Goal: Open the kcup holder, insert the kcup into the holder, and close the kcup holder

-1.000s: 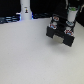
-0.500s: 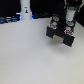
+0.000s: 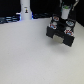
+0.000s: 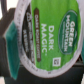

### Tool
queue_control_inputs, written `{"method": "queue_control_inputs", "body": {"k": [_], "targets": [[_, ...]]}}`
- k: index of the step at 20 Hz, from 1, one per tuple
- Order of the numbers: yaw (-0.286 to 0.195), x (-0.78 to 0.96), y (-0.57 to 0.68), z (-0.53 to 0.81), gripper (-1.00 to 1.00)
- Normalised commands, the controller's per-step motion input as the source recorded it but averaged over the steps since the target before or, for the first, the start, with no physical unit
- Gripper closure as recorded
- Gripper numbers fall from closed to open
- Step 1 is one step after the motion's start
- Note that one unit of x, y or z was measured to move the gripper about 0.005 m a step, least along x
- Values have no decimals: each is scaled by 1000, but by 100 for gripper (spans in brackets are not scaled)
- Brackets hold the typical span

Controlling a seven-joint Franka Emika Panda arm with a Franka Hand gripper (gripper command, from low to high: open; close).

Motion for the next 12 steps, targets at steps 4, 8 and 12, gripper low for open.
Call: {"method": "queue_control_inputs", "body": {"k": [4, 8, 12], "targets": [[8, 30, -25, -208, 100], [1, 40, -44, -181, 100], [3, 36, -42, -173, 100]]}}
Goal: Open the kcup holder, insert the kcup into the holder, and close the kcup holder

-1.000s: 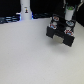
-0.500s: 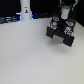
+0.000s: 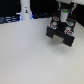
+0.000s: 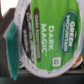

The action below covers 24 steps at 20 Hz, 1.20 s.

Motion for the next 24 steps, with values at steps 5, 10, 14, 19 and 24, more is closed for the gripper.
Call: {"method": "queue_control_inputs", "body": {"k": [5, 10, 14, 19, 24], "targets": [[7, -1, -23, -225, 100], [16, -24, -33, -262, 100], [19, -65, -41, -280, 100], [-3, -102, 59, 0, 100], [-46, -406, 17, 253, 100]]}}
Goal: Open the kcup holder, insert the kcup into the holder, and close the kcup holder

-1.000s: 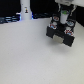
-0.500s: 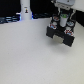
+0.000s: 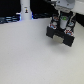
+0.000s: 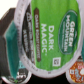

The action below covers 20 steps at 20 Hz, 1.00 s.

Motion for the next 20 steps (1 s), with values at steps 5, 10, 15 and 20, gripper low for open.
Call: {"method": "queue_control_inputs", "body": {"k": [5, 10, 15, 20], "targets": [[-37, -333, -13, 47, 100], [15, -116, -68, -225, 100], [11, -2, -44, -227, 100], [5, -9, -51, -196, 100]]}}
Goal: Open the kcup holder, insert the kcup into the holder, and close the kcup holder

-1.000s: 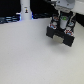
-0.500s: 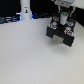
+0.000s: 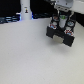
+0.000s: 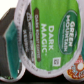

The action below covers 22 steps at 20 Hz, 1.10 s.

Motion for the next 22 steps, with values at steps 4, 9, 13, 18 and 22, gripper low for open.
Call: {"method": "queue_control_inputs", "body": {"k": [4, 9, 13, 18, 22], "targets": [[6, -61, -52, -233, 100], [15, -29, -35, -279, 100], [35, 3, 9, -241, 100], [77, 15, 61, -112, -100], [113, 32, 95, 11, -100]]}}
